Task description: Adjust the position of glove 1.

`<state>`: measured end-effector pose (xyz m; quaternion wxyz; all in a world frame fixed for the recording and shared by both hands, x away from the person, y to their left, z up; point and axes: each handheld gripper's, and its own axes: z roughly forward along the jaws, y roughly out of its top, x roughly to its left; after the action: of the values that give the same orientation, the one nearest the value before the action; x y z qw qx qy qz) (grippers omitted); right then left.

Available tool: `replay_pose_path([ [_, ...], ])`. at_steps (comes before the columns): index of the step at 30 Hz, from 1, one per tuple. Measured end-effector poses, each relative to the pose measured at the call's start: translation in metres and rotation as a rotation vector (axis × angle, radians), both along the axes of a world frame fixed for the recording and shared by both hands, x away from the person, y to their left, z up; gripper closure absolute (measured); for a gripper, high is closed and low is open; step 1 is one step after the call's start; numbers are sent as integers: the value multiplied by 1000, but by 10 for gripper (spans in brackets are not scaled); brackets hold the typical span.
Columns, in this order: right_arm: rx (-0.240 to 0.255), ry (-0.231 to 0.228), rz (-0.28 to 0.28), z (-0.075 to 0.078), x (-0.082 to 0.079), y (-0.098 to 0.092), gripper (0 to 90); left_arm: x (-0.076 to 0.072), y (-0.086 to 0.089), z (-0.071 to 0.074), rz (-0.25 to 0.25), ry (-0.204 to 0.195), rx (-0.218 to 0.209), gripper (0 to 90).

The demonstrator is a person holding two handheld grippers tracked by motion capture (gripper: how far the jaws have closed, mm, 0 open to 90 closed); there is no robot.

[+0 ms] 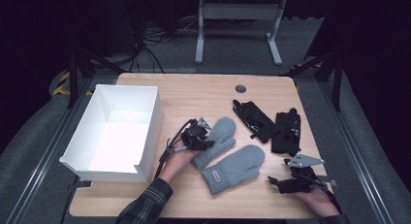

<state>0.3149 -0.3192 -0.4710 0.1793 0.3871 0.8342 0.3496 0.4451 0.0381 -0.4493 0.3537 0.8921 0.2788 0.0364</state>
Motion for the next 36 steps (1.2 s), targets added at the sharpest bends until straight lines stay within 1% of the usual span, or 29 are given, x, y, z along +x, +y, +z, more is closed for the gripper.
replay_pose_path([
  [3,0,0,-1,0,0,0,69,0,3,6,-11,9,-36,795],
  [6,1,0,0,0,0,0,69,-2,5,13,-24,16,-53,797],
  [8,0,0,0,0,0,0,69,-3,7,20,-29,12,-61,797],
  [9,0,0,0,0,0,0,69,-4,8,23,-34,16,-77,797],
  [10,0,0,0,0,0,0,69,-4,9,26,-40,15,-84,797],
  [12,1,0,0,0,0,0,69,-7,10,31,-52,21,-91,798],
  [13,0,0,0,0,0,0,69,-8,10,34,-61,23,-87,797],
  [15,0,0,-1,0,0,0,69,-12,11,40,-76,23,-105,797],
  [17,0,0,0,0,0,0,69,-14,11,45,-86,25,-105,797],
  [19,0,0,-1,0,0,0,69,-16,11,50,-104,29,-115,798],
  [20,0,0,0,0,0,0,69,-19,10,53,-112,34,-132,797],
  [23,1,0,0,0,0,0,69,-24,6,59,-140,44,-151,798],
  [24,1,0,0,0,0,0,69,-24,6,59,-140,44,-151,797],
  [25,1,0,0,0,0,0,69,-27,3,61,-155,51,-157,797],
  [29,0,0,0,0,0,0,69,-35,-8,62,-207,63,-152,797],
  [30,0,0,0,0,0,0,70,-37,-11,62,-216,71,-144,797],
  [35,1,0,-1,0,0,0,70,-44,-26,59,-279,88,-117,797],
  [36,0,0,-1,0,0,0,70,-46,-29,58,-286,100,-112,797],
])
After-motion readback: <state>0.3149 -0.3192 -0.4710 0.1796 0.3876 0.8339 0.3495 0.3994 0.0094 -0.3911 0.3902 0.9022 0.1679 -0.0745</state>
